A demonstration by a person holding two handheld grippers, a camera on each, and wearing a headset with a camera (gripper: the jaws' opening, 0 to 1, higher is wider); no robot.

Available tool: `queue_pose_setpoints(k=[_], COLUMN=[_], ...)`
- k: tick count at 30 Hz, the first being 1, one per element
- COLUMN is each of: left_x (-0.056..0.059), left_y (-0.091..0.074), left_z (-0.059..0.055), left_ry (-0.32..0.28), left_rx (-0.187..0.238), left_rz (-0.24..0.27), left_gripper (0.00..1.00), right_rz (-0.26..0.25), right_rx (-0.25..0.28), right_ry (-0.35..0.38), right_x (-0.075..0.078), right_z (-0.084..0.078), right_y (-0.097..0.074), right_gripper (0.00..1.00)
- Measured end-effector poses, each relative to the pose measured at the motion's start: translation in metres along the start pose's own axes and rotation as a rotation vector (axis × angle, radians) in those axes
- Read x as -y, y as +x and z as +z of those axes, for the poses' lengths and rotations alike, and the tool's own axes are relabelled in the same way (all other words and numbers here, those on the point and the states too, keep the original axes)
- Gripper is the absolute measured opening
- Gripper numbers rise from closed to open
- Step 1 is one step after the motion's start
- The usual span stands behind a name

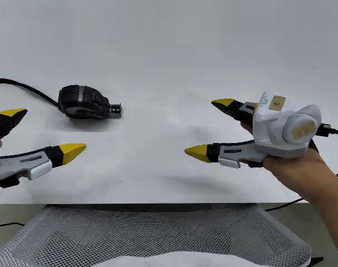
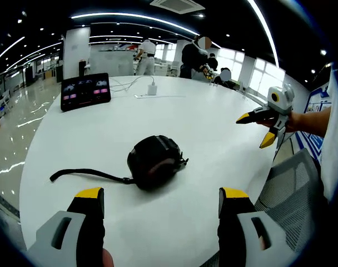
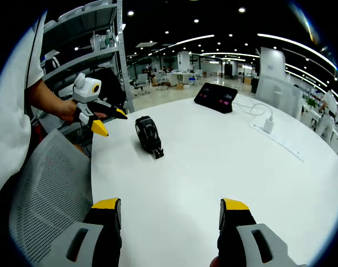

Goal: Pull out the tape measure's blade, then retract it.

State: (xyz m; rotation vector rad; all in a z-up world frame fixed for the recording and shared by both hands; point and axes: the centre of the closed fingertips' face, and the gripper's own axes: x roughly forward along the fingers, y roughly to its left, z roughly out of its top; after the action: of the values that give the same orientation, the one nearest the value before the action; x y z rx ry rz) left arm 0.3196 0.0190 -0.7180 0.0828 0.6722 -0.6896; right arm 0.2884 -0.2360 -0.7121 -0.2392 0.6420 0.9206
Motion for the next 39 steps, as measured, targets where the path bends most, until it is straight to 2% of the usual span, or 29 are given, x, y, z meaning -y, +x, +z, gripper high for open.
queue_pose_setpoints(k=[2,10,12,19,25,32,39], left_x=[0.0,0.0,0.003,0.005,0.002,0.002,-0.002], left_y=[-0.003,-0.01,-0.012,-0.019,-0.026,-0.033,-0.041], left_z=[-0.001,-0.003,-0.003,-0.002,-0.003,-0.012,-0.015], left_ry=[0.029,0.047,0.051,0.076,0.078,0.114,0.118], left_rx=[-0.006,-0.024,-0.031,-0.023,-0.013,-0.048,-0.053], left_rz=[0.0,-0.023,-0.042,-0.047,-0.053,-0.078,-0.084], left_gripper=[0.85,0.9,0.89,0.91,0.95,0.97,0.97], right_rz=[-0.016,-0.047,-0.051,-0.07,-0.086,-0.102,-0.11], right_rx=[-0.006,-0.019,-0.019,-0.019,-0.029,-0.039,-0.049], right_ry=[0.007,0.039,0.046,0.067,0.09,0.101,0.105], right_x=[0.002,0.006,0.006,0.011,0.013,0.014,0.014], right_z=[-0.003,-0.017,-0.02,-0.028,-0.037,-0.041,-0.046], right_y=[-0.006,-0.024,-0.028,-0.044,-0.054,-0.06,-0.067], right_gripper=[0.73,0.77,0.77,0.78,0.81,0.86,0.89])
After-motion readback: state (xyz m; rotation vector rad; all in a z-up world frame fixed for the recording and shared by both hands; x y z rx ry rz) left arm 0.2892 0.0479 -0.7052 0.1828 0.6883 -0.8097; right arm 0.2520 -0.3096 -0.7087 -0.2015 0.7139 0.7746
